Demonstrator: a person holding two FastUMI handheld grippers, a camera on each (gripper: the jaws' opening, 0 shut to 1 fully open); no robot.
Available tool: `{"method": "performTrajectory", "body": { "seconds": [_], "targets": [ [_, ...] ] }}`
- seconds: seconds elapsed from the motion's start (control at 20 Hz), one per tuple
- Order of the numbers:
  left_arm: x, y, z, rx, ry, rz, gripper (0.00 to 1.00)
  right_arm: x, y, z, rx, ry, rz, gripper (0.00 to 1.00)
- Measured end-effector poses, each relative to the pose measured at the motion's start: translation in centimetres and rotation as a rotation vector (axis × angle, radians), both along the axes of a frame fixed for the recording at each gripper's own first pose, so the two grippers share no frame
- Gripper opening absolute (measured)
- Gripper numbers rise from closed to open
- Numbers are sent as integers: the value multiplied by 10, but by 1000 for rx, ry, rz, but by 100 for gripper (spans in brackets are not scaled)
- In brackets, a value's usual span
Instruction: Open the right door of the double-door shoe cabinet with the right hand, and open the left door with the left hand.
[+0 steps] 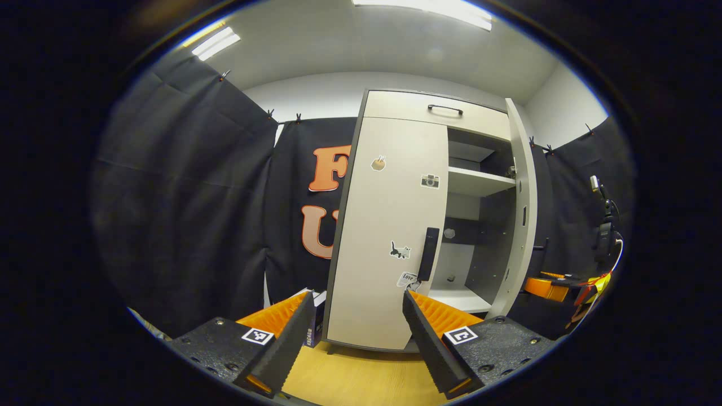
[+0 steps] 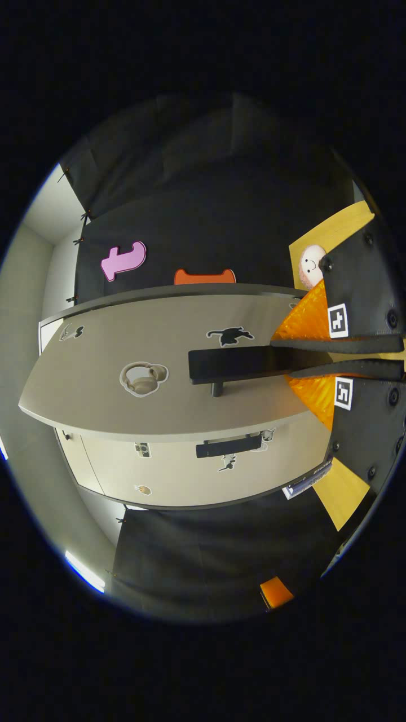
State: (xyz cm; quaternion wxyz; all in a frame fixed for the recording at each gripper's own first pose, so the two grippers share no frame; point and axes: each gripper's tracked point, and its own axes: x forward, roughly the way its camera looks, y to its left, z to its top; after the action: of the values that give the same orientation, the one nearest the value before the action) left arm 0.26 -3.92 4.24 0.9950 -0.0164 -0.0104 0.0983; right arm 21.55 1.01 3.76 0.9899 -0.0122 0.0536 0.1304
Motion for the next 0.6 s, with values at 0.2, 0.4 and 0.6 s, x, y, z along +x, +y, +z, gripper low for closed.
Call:
{"method": "performTrajectory", "body": {
  "seconds": [0.2, 0.4, 0.6],
  "targets": [
    [10, -13, 1, 3, 0, 0, 94, -3, -16, 2, -23, -19, -15, 12],
    [22, -31, -2, 4, 4, -19, 94, -7, -37, 6, -17, -18, -28, 11],
    [33, -52, -1, -3, 1, -46, 92, -9, -59, 8, -23, -6, -54, 8]
  ]
}}
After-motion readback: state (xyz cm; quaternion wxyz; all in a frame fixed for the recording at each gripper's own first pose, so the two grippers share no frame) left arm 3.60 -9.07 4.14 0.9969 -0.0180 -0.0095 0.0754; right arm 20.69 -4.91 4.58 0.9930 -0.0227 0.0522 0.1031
